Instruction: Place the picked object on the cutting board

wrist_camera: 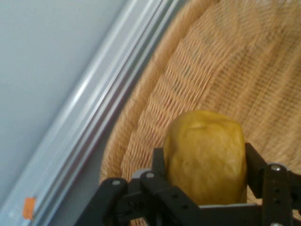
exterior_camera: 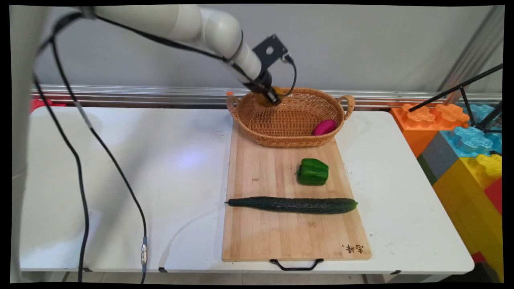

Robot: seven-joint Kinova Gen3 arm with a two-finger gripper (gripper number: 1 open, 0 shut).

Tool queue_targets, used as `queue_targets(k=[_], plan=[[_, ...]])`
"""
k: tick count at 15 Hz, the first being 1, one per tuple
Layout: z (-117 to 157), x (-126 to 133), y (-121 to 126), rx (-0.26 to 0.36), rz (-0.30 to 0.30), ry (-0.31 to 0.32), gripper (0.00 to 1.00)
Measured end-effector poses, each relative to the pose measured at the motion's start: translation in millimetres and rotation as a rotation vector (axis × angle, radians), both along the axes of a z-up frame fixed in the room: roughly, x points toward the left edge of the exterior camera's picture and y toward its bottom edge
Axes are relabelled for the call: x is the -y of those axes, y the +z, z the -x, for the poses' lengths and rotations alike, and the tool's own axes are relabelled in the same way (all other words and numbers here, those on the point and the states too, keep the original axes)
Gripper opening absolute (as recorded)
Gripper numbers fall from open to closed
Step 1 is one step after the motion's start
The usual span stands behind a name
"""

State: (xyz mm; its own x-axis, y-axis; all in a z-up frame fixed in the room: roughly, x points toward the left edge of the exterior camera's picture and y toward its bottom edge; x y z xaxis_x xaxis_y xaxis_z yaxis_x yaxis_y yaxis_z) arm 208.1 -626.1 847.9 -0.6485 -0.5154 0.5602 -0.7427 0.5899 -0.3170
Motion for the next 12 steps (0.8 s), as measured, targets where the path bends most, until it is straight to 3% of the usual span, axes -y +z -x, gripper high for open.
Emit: queue_targets(k=[5, 12], plan=[[16, -40, 64, -0.046, -0.01, -0.054, 0.0], [29, -104, 93, -0.096, -0.14, -0.184, 0.0]])
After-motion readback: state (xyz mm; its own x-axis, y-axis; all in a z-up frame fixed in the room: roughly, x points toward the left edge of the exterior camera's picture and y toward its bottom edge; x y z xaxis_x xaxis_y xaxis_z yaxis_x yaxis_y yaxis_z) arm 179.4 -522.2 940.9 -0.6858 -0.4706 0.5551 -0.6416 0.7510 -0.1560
